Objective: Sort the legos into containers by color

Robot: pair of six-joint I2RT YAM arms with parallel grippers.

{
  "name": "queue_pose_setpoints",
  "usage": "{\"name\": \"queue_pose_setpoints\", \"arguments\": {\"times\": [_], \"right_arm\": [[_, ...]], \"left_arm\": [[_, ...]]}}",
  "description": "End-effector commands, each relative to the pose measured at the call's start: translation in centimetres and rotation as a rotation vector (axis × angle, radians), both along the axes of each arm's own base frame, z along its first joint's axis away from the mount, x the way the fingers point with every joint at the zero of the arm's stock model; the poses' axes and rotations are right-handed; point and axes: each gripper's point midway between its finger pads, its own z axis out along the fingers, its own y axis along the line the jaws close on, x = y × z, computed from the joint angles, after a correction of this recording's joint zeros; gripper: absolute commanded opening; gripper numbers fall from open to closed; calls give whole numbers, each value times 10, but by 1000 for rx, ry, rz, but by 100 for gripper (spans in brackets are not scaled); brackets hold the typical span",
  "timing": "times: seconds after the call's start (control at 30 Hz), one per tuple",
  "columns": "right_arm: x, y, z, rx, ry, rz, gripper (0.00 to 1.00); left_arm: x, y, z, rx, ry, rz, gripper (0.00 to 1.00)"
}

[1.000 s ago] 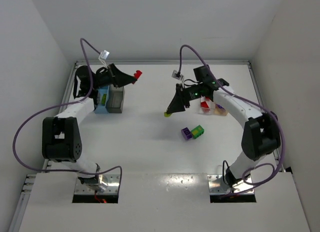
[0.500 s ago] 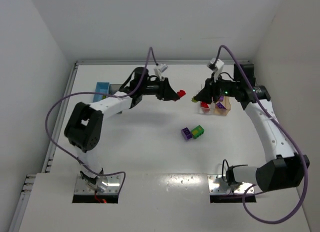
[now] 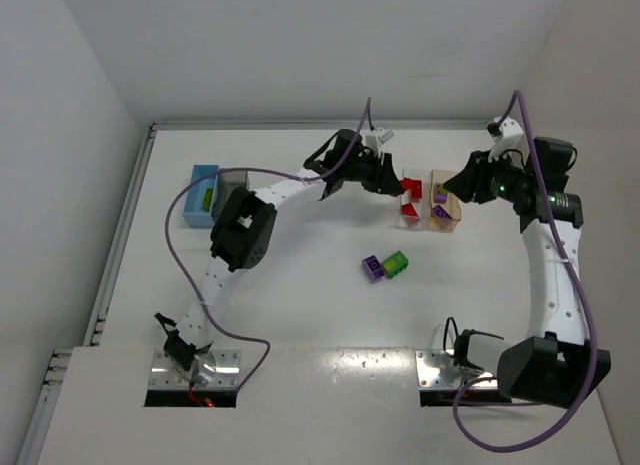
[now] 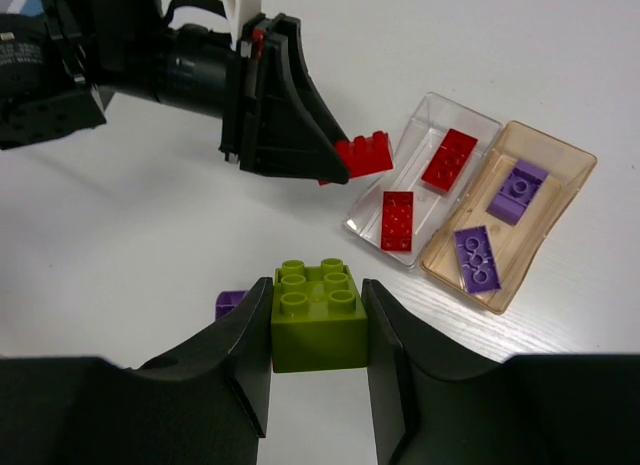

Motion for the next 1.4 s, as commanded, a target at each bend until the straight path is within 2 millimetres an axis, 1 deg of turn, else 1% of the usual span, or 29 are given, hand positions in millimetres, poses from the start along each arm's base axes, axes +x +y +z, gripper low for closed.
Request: {"name": "queue_pose_setpoints", "arguments": {"times": [0.0, 0.13, 0.2, 0.27, 0.37, 0.47, 0.5, 0.53, 0.6, 0.63, 0.67, 0.77, 0.8, 0.87, 0.9, 0.93, 0.97, 1.0, 1.03, 1.07, 1.1, 1.13, 1.17, 1.2, 1.23, 1.27, 1.3, 1.33, 1.37], "right_arm": [[-2, -3, 13, 40, -44, -15, 0], [-5, -6, 20, 75, -59, -14, 0], [-4, -9, 18, 83, -51, -17, 0], [-4, -11, 18, 88, -52, -19, 0], [-2, -10, 20, 93, -53, -11, 1], [-1, -9, 18, 108, -40, -7, 1], [0, -10, 15, 111, -31, -8, 1], [1, -10, 19, 108, -41, -7, 1], [2, -9, 17, 116, -32, 0, 1], [2, -9, 17, 116, -32, 0, 1], [3, -10, 14, 119, -24, 0, 1], [3, -10, 14, 119, -23, 0, 1], [6, -6, 18, 128, -35, 3, 1], [10, -7, 21, 134, -45, -1, 1], [17, -3, 24, 164, -49, 5, 1], [24, -5, 22, 179, -39, -3, 1], [29, 1, 23, 197, -32, 17, 1], [36, 9, 31, 208, -39, 40, 1], [40, 17, 22, 217, -8, 60, 1], [47, 25, 30, 209, -17, 82, 1], [57, 33, 19, 212, 27, 98, 1], [63, 61, 29, 199, 1, 168, 1], [69, 75, 29, 184, 4, 188, 1], [80, 90, 18, 185, 35, 206, 1], [85, 123, 26, 166, 15, 253, 1], [91, 141, 24, 162, 16, 275, 1], [104, 160, 16, 159, 33, 289, 1], [104, 194, 14, 169, 35, 324, 1], [106, 214, 10, 174, 40, 344, 1]], "left_arm": [[-3, -27, 19, -50, -56, -19, 17], [-9, -49, 13, -79, -56, -34, 21], [-7, -51, 16, -88, -55, -32, 21], [-5, -52, 0, -70, -38, -23, 25], [-3, -53, 1, -75, -44, -23, 31], [0, -55, 1, -81, -44, -12, 47], [2, -55, -6, -73, -39, -4, 53], [2, -55, -6, -73, -39, -3, 60], [5, -55, -2, -77, -49, 8, 66], [5, -55, 7, -85, -59, 8, 70], [6, -56, 28, -111, -89, 7, 71], [22, -44, 69, -127, -189, 43, 72], [26, -34, 113, -169, -255, 56, 72], [33, -15, 156, -186, -319, 103, 72], [42, 4, 177, -196, -340, 134, 72], [39, 25, 212, -194, -388, 166, 72], [45, 44, 228, -183, -409, 222, 72], [61, 75, 224, -136, -411, 287, 72], [65, 98, 230, -113, -415, 334, 72], [57, 131, 258, -108, -427, 391, 72], [65, 161, 264, -83, -427, 482, 72], [80, 210, 244, -20, -396, 581, 72], [72, 249, 266, -5, -412, 683, 72], [73, 277, 267, 16, -404, 741, 72], [80, 325, 260, 60, -389, 832, 72], [77, 351, 258, 82, -374, 882, 72], [64, 376, 277, 77, -411, 927, 72], [62, 415, 262, 107, -382, 992, 72], [55, 434, 262, 113, -380, 1025, 72]]}}
